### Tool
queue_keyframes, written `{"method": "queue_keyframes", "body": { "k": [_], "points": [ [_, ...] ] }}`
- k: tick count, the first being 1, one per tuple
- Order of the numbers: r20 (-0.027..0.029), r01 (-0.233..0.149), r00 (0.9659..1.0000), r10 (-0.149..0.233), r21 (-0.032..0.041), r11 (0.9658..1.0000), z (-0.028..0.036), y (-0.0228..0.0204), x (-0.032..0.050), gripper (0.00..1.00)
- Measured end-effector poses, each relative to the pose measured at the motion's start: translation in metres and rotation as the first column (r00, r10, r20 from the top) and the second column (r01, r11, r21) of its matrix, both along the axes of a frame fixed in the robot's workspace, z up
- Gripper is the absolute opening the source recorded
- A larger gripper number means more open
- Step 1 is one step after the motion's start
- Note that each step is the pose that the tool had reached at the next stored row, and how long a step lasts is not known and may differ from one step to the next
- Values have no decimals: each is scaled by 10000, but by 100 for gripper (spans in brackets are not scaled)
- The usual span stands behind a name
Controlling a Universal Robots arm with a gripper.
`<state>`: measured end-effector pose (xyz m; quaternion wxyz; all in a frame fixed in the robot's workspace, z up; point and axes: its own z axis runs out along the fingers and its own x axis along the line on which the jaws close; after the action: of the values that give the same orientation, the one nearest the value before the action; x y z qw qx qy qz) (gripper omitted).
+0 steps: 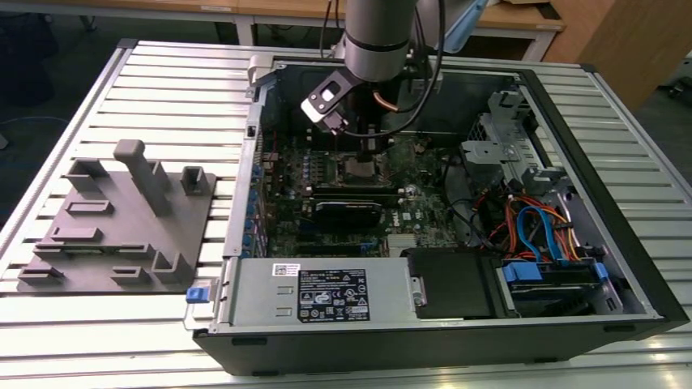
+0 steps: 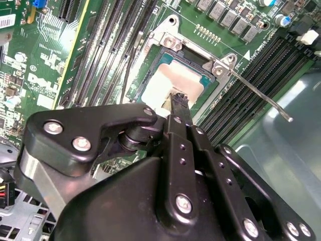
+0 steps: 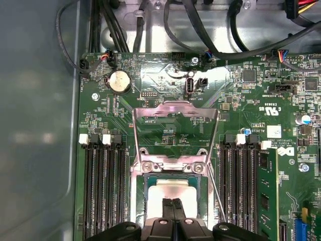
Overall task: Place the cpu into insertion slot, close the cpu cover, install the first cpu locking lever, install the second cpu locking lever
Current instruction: 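Close the cpu cover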
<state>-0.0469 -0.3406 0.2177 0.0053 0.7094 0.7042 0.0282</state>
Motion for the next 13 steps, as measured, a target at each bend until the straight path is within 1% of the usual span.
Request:
{"method": "queue_keyframes", "body": {
  "k": [4, 13],
  "points": [
    [0, 0, 10000, 0, -19, 10000, 38, 0, 0, 11],
    [1, 1, 10000, -1, -35, 10000, 139, 0, 0, 11]
  ]
}}
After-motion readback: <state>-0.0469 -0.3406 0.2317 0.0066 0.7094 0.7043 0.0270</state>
